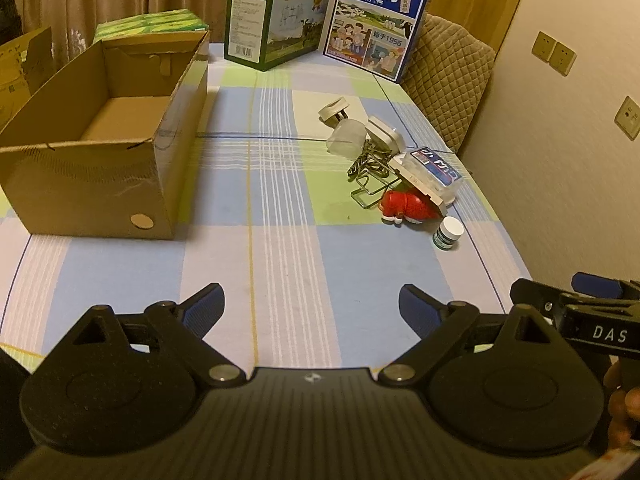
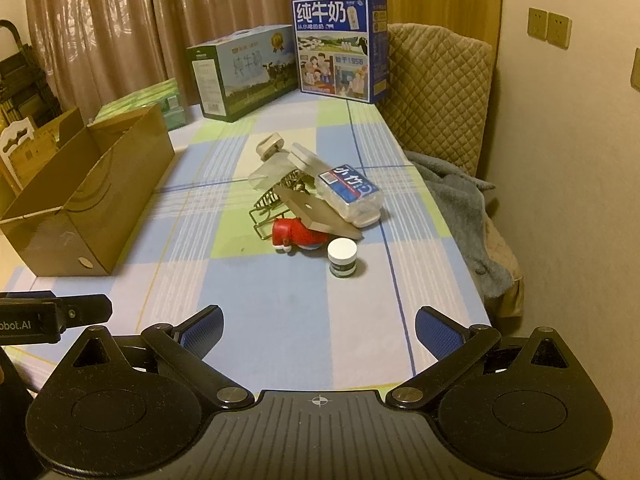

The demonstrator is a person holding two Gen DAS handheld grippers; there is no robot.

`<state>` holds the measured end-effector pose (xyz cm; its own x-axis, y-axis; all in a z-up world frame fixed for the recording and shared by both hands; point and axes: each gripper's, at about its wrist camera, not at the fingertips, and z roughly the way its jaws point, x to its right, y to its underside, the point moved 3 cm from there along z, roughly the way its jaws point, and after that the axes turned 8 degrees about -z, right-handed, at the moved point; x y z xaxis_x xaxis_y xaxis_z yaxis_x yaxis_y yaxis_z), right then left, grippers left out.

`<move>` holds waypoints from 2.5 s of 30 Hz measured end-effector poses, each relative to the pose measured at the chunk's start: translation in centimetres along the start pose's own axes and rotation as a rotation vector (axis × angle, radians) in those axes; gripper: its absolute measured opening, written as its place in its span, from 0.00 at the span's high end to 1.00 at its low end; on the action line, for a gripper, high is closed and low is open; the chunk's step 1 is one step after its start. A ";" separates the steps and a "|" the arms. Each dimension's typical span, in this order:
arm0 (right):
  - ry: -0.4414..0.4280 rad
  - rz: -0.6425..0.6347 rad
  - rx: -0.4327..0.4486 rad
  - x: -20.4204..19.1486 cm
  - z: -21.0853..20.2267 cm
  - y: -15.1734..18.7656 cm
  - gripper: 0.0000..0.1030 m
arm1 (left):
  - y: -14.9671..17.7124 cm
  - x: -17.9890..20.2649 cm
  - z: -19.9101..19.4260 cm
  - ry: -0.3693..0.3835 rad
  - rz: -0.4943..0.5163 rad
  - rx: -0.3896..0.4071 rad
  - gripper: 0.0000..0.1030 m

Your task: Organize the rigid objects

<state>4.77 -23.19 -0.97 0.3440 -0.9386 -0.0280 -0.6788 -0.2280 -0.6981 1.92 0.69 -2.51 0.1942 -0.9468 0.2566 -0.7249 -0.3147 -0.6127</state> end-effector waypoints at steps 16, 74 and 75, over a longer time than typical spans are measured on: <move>0.034 0.056 0.046 1.9 5.0 -1.5 0.15 | -2.8 0.2 5.0 0.013 0.060 0.034 0.12; 0.029 0.124 -0.001 3.1 16.2 -2.5 0.73 | -5.6 4.4 20.5 0.306 0.320 -0.020 0.38; 0.028 0.122 -0.002 3.1 16.3 -2.5 0.73 | -5.6 4.4 20.4 0.308 0.320 -0.018 0.38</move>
<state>18.08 -21.28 -10.93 0.2408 -0.9662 -0.0924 -0.7154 -0.1123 -0.6896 20.33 -3.08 -13.20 -0.2459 -0.9312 0.2691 -0.7282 -0.0057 -0.6853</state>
